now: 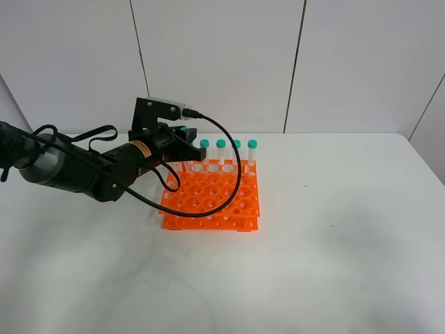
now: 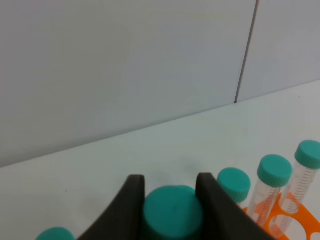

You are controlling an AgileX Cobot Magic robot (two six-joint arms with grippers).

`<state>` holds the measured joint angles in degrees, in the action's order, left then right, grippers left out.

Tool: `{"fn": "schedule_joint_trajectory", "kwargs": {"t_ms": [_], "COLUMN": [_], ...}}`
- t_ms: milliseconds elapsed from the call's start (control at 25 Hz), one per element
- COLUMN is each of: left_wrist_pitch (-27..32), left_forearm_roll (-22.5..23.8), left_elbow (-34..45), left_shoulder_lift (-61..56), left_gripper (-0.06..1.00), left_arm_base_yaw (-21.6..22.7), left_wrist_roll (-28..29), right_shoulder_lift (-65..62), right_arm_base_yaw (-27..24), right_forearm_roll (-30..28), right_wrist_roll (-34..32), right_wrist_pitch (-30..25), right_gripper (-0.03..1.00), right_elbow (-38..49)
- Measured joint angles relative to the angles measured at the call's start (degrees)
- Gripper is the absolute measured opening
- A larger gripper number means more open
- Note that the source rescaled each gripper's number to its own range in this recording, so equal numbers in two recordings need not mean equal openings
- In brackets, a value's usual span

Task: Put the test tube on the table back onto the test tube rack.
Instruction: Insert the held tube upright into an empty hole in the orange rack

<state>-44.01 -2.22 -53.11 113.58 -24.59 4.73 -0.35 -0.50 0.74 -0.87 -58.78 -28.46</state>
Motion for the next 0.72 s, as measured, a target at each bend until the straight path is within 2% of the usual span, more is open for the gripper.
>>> {"fn": "schedule_joint_trajectory", "kwargs": {"t_ms": [280,720], "left_wrist_pitch": [0.96,-0.69], "left_forearm_roll": [0.0,0.0], "left_elbow": [0.0,-0.01], "left_shoulder_lift": [1.74,2.93], "left_gripper": [0.0,0.0], "left_arm_base_yaw": [0.0,0.0], "left_wrist_roll": [2.62,3.29], "right_shoulder_lift": [0.0,0.0], "right_arm_base_yaw": [0.0,0.0], "right_forearm_roll": [0.0,0.05], "right_wrist_roll": [0.0,0.0], "right_wrist_pitch": [0.0,0.0], "right_gripper": [0.73,0.73], "right_elbow": [0.0,0.0]}}
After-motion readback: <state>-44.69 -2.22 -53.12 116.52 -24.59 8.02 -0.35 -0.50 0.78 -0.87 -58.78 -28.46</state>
